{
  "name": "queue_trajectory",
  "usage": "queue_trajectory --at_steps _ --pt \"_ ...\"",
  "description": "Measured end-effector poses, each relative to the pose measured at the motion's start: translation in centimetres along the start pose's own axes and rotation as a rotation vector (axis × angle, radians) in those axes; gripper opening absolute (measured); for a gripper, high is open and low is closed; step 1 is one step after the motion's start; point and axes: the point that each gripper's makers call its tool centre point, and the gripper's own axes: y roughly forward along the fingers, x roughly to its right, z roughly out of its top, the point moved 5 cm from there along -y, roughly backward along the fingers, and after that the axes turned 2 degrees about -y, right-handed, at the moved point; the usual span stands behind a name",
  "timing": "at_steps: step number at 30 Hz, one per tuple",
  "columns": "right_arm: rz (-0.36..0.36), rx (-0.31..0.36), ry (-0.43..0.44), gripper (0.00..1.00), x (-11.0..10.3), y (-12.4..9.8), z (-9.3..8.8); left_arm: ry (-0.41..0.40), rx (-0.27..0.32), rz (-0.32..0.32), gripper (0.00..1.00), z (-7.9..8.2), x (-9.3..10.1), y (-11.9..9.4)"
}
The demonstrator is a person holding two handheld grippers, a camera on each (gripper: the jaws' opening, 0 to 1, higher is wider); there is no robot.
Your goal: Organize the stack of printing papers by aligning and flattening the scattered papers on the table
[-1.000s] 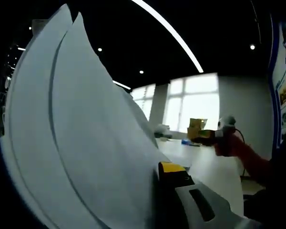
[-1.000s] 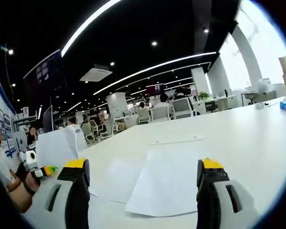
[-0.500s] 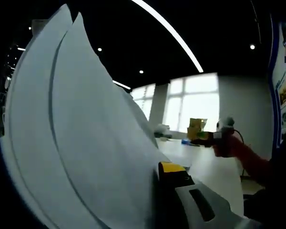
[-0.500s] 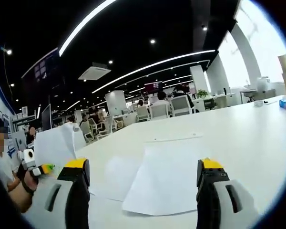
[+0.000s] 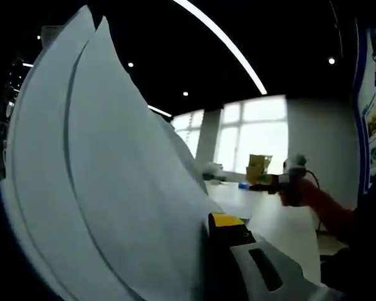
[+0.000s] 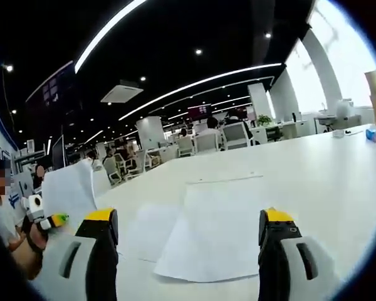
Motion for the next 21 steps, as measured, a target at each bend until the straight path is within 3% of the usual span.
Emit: queue_trajectory --at_steps 21 --pt "-0.025 -0.038 0.011 0.88 1.0 0.3 -1.7 0.003 -0.002 -0.001 0.12 -0.2 0.6 0.1"
